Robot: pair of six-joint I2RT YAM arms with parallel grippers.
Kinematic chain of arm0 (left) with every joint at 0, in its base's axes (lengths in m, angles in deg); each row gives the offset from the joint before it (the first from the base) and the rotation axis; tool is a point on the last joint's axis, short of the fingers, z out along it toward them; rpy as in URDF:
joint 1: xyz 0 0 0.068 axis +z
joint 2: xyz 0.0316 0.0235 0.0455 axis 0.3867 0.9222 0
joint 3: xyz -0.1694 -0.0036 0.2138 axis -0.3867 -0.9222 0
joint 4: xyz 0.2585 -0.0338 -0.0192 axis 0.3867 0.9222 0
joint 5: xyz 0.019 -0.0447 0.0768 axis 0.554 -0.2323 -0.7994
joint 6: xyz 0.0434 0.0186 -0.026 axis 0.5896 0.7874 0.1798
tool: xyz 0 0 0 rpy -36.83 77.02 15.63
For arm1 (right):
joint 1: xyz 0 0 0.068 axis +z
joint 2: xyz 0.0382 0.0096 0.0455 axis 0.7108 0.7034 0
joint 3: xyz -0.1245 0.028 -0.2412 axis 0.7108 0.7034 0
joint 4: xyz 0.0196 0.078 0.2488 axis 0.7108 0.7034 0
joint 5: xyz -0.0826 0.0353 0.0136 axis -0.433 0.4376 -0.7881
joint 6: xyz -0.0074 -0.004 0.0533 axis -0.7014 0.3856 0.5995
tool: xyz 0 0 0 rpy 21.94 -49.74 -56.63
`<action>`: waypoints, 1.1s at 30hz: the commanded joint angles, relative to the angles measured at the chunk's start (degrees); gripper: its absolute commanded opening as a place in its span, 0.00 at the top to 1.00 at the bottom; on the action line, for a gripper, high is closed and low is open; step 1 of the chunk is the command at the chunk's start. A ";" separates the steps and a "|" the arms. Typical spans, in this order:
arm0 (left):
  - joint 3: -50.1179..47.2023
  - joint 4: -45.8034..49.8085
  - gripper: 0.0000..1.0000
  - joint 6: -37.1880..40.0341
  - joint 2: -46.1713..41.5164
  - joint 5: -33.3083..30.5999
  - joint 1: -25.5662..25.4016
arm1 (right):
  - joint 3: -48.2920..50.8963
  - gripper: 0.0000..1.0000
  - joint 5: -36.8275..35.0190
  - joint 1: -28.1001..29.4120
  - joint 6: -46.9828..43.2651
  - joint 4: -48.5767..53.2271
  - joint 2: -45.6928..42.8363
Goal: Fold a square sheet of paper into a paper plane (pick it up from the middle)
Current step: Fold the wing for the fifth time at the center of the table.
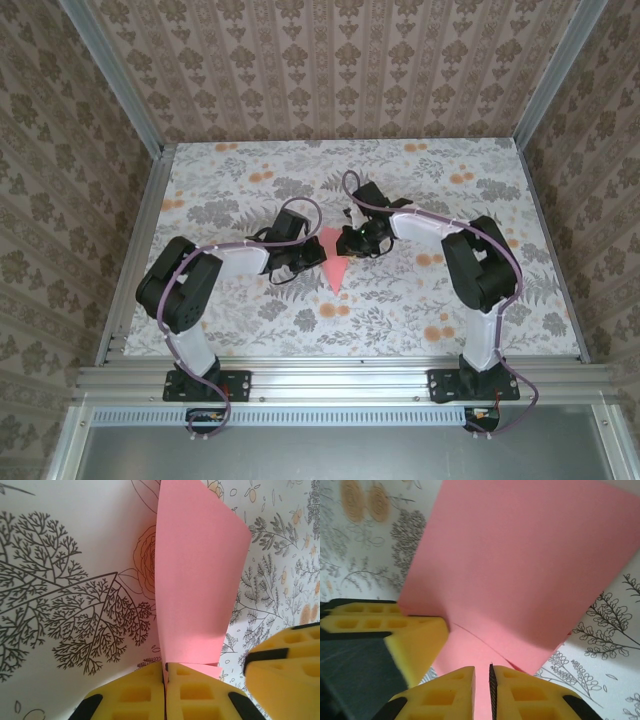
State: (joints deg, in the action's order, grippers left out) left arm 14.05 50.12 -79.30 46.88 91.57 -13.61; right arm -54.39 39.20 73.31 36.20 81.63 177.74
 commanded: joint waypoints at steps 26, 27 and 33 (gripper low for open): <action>-10.72 -16.38 0.72 -2.09 -6.30 -4.24 -4.67 | 5.96 0.84 -0.57 -2.39 14.49 -6.63 5.00; -11.23 -17.05 0.73 -2.24 -6.17 -4.43 -4.88 | 5.96 0.84 -0.45 -2.42 14.70 -6.73 5.01; -12.03 -18.46 0.81 -1.45 -5.26 -5.63 -6.59 | 6.44 0.84 0.14 -2.95 15.81 -6.82 4.59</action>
State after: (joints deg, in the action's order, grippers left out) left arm 2.53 34.53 -80.88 41.94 87.55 -19.33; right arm -50.06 43.66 71.48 49.95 73.31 181.45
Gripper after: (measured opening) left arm 0.196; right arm 0.158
